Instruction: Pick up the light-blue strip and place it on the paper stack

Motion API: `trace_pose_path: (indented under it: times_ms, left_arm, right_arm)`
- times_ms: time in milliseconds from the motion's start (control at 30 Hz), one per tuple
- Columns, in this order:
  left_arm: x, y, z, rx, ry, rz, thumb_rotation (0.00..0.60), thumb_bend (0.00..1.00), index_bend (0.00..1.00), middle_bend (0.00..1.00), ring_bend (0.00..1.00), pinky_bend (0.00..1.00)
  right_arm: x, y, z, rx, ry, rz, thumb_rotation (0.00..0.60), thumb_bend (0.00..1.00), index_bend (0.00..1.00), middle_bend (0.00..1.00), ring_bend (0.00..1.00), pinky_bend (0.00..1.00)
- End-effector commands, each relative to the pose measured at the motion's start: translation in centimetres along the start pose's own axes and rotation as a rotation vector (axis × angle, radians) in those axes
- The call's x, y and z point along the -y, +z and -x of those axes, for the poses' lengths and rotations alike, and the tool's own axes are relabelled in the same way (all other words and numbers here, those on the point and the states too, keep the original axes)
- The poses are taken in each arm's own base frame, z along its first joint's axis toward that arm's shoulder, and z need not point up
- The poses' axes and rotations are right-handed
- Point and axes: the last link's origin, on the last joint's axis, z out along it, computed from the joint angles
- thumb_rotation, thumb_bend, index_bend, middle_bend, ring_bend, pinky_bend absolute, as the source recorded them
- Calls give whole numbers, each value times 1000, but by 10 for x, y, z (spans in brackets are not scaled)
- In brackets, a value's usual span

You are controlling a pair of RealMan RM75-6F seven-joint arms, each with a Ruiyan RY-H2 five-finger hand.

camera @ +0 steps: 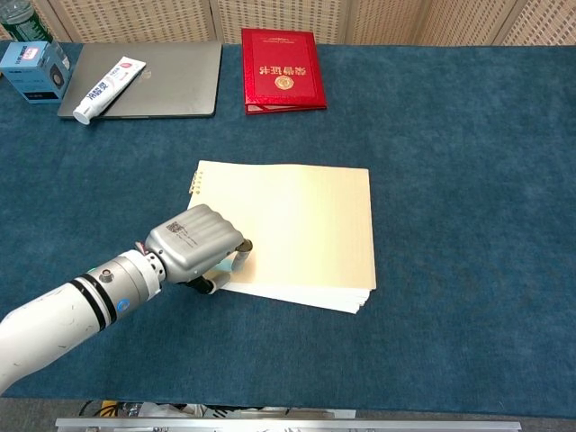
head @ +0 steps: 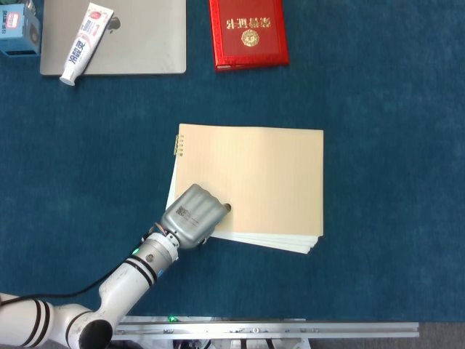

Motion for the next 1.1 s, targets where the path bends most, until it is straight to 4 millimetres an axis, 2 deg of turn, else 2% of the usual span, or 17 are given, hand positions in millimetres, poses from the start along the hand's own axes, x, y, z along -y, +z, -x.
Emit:
trace_pose_path:
  times_ms: [33,333,800,1100]
  left_arm:
    - [0,-1,1,4,4,-1,600,397,477,1000,1000,1000]
    - [-3,-2,-5,-26,-21,4,600,397,476,1000,1000,1000]
    - [-5,3,0,-9,-2,3,600,397,477,1000,1000,1000]
    - [-5,3,-5,-30,-20,-3,600,397,477,1000,1000,1000]
  right_arm:
    - [0,0,0,-1,1,0,600,259,344,379,408,333]
    - [-1,-1,0,-3,3,2,600,259,344,379,408,333]
    - [-3,-2,-1,-3,2,8,600,259,344,379,408,333]
    - [-5,-3,-2,-9,2,11,600,259,344,379,413,333]
